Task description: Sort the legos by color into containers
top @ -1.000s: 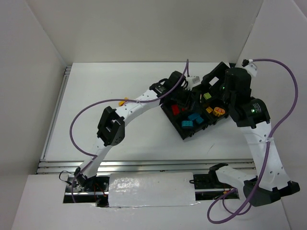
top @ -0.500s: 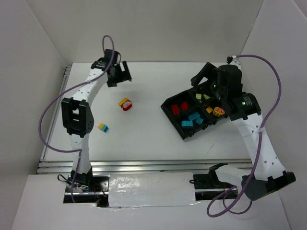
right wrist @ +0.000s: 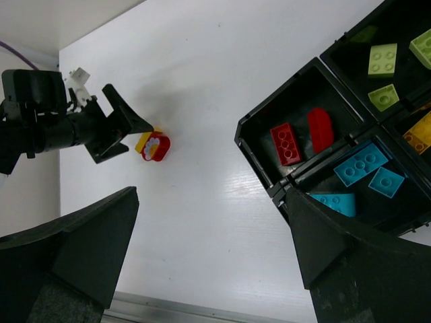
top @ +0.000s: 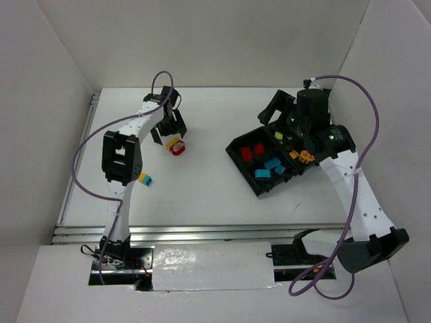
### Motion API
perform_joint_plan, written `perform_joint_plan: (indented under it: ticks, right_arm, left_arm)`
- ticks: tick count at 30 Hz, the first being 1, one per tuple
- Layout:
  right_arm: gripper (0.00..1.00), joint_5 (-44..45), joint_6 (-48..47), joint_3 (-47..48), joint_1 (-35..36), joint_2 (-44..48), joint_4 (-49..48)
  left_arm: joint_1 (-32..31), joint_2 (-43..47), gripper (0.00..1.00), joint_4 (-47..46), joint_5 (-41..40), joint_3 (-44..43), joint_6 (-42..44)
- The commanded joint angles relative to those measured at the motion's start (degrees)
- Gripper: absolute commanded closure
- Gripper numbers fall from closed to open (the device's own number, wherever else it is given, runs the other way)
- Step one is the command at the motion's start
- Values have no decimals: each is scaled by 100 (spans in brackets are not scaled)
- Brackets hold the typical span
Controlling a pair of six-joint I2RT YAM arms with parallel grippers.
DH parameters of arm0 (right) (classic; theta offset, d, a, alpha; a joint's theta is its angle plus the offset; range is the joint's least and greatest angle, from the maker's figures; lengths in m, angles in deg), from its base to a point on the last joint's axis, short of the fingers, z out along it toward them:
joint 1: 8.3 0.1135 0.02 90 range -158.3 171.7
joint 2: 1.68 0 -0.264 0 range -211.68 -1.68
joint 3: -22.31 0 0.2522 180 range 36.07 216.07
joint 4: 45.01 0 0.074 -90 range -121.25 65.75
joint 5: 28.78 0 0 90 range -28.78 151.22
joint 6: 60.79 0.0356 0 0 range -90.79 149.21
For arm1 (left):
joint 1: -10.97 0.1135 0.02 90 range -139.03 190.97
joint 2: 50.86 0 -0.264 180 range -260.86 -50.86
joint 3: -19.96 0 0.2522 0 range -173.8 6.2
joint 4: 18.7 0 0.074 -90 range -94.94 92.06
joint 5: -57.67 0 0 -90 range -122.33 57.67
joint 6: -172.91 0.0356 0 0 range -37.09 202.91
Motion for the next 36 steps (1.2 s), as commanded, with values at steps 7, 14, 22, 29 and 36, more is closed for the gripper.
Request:
perform_joint_plan:
  ticks: [7, 14, 22, 29, 36]
  right_arm:
    - [3, -357, -145, -20, 24, -67, -229]
    - [3, -427, -180, -117, 41, -14, -282]
    - [3, -479, -172, -205, 41, -40, -352]
    - [3, -603, -172, -328, 41, -14, -440]
    - [3, -656, -172, -433, 50, 48, -484]
  left_arm:
    - [79, 206, 1, -163, -48, 354, -1005]
    - [62, 136, 1, -242, -75, 486, -1304]
    - [-69, 57, 1, -146, -109, 486, -1532]
    - [-149, 83, 2, -6, -303, 688, -1796]
    - [-149, 92, 9, -66, -461, 819, -1945]
